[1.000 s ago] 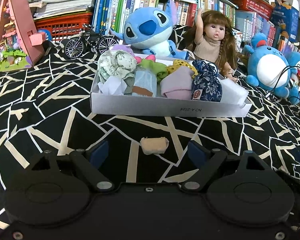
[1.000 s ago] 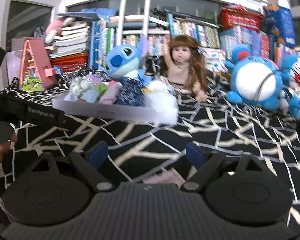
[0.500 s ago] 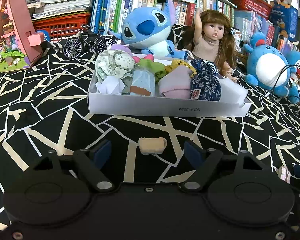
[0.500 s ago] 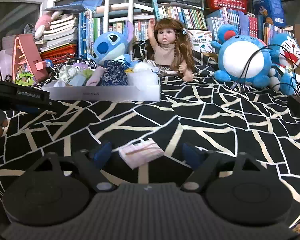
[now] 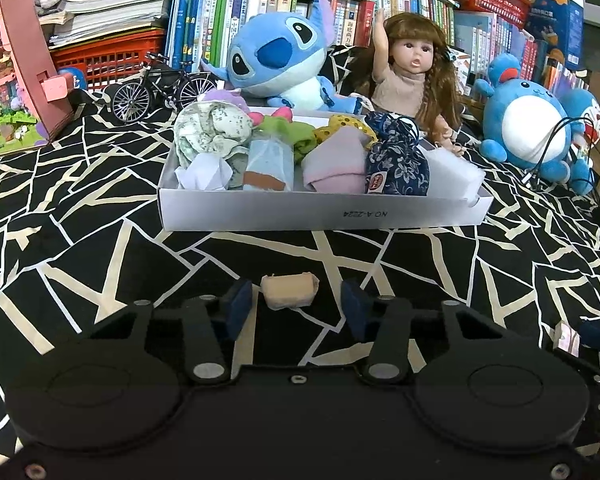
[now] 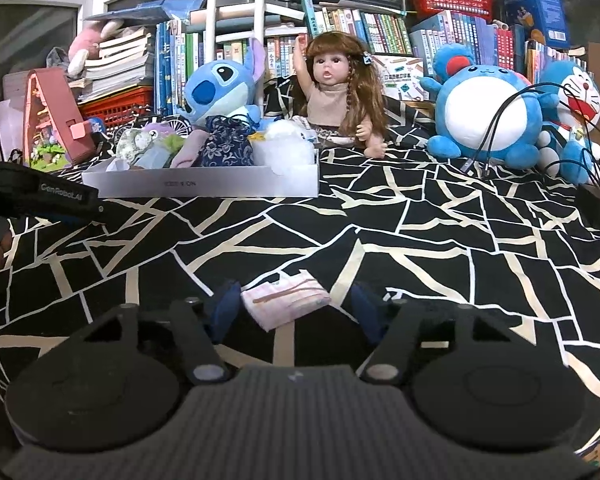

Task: Organize soft objects
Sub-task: 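Grasp the beige sponge with the left gripper while the right gripper grasps the pink paper packet, then carry the sponge and paper packet with both grippers into the box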

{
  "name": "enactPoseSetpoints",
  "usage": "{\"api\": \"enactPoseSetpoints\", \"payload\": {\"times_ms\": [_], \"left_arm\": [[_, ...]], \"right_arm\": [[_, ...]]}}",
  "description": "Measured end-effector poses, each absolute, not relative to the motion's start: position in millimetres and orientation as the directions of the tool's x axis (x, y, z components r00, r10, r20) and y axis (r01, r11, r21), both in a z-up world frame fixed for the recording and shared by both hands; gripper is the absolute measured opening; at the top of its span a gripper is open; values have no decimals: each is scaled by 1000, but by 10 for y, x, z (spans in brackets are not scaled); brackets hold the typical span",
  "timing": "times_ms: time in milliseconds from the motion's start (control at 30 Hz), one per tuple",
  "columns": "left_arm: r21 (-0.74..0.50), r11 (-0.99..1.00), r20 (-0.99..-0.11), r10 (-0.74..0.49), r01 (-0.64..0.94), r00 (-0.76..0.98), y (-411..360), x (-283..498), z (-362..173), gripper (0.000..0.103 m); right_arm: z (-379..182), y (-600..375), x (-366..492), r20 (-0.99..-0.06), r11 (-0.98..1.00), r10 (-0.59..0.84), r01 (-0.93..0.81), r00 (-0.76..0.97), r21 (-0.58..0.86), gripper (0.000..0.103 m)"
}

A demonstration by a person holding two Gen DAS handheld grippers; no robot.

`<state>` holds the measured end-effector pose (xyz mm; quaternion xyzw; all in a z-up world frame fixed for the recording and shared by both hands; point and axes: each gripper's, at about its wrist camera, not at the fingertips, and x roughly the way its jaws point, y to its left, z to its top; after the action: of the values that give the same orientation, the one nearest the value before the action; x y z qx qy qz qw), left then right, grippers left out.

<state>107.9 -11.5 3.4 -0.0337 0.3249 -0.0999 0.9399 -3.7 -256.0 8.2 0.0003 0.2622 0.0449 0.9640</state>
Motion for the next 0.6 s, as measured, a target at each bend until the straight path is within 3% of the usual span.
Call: {"api": "enactPoseSetpoints", "payload": {"times_ms": [67, 133, 600], "left_arm": [[-120, 979, -605, -205, 167, 770, -123, 1080, 36, 29], [-108, 981, -608, -195, 162, 770, -134, 1077, 35, 28], [-94, 983, -611, -181, 156, 771, -127, 1059, 65, 26]], "right_arm": [[87, -2535, -34, -511, 996, 79, -85, 856, 10, 59], [97, -2514, -25, -514, 997, 71, -82, 855, 0, 53], [216, -2454, 69, -497, 995, 103, -99, 862, 34, 53]]}}
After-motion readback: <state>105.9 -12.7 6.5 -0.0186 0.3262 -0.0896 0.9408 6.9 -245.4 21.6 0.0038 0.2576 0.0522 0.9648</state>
